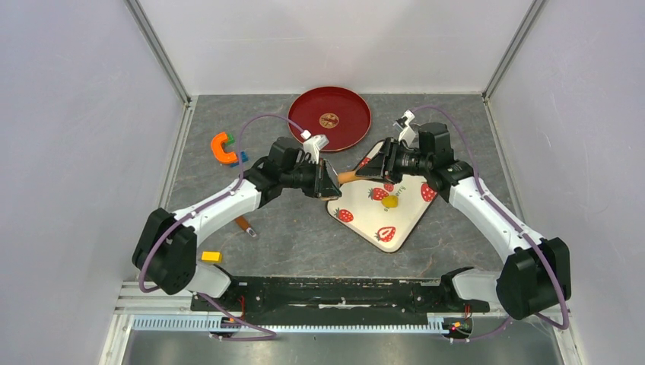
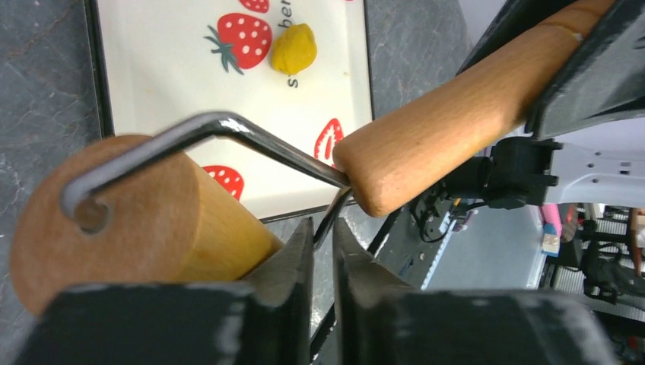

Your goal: Roll out the dumpling wrappers from the dough

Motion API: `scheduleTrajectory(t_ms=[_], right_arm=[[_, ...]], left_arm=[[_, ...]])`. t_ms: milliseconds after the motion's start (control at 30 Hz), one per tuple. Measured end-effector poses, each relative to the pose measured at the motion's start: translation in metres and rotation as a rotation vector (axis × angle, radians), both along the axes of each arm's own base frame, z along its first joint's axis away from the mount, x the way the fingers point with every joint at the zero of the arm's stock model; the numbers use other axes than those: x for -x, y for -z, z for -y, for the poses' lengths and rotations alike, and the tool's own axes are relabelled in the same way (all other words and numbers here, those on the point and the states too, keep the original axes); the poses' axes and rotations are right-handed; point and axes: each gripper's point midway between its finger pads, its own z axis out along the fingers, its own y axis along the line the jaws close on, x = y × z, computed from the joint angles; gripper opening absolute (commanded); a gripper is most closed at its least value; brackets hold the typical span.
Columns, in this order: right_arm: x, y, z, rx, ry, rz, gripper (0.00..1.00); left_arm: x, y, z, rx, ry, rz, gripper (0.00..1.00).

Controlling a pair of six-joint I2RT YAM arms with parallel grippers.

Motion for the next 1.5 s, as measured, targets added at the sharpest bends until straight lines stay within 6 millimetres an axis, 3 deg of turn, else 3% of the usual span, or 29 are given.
scheduleTrajectory(t_ms=[200,333,533,633,733,800,1000,1100,1267,1367,1500], right_arm=[[-0.001,0.001,0.000,0.004,0.004,-0.001,0.00],[-0.001,0.001,0.000,0.001,0.009,-0.008,0.00],[-0.002,0.000,0.000,-0.007,0.023,-0.024,0.00],[-0.002,-0.001,0.000,-0.011,0.030,-0.033,0.00],[-0.002,-0.002,-0.001,-0.019,0.035,-0.043,0.00],[-0.004,-0.004,-0.001,-0.026,0.037,-0.035,0.02],[-0.004,-0.005,-0.001,-0.023,0.032,-0.016,0.33],[-0.003,-0.005,-0.002,-0.020,0.017,0.000,0.56],[0.002,-0.018,-0.002,-0.023,-0.033,0.093,0.86],[0.001,-0.022,-0.001,0.000,-0.055,0.155,0.98],[0.001,-0.018,0.002,0.046,-0.077,0.192,0.98]], left_arm=[[-0.003,0.004,0.001,-0.034,-0.028,0.021,0.44],[-0.007,-0.004,0.002,-0.027,-0.047,0.058,0.52],[-0.008,-0.009,0.005,-0.014,-0.043,0.077,0.55],[-0.007,-0.008,0.006,-0.020,-0.046,0.081,0.41],[-0.011,-0.005,0.003,-0.038,-0.070,0.086,0.08],[-0.013,-0.002,0.001,-0.053,-0.085,0.089,0.02],[-0.012,-0.003,-0.002,-0.079,-0.077,0.130,0.02],[-0.011,-0.004,-0.004,-0.089,-0.073,0.144,0.02],[-0.008,0.009,-0.016,-0.153,-0.103,0.097,0.02],[-0.008,0.013,-0.020,-0.172,-0.113,0.085,0.02],[-0.004,0.014,-0.024,-0.185,-0.115,0.074,0.02]])
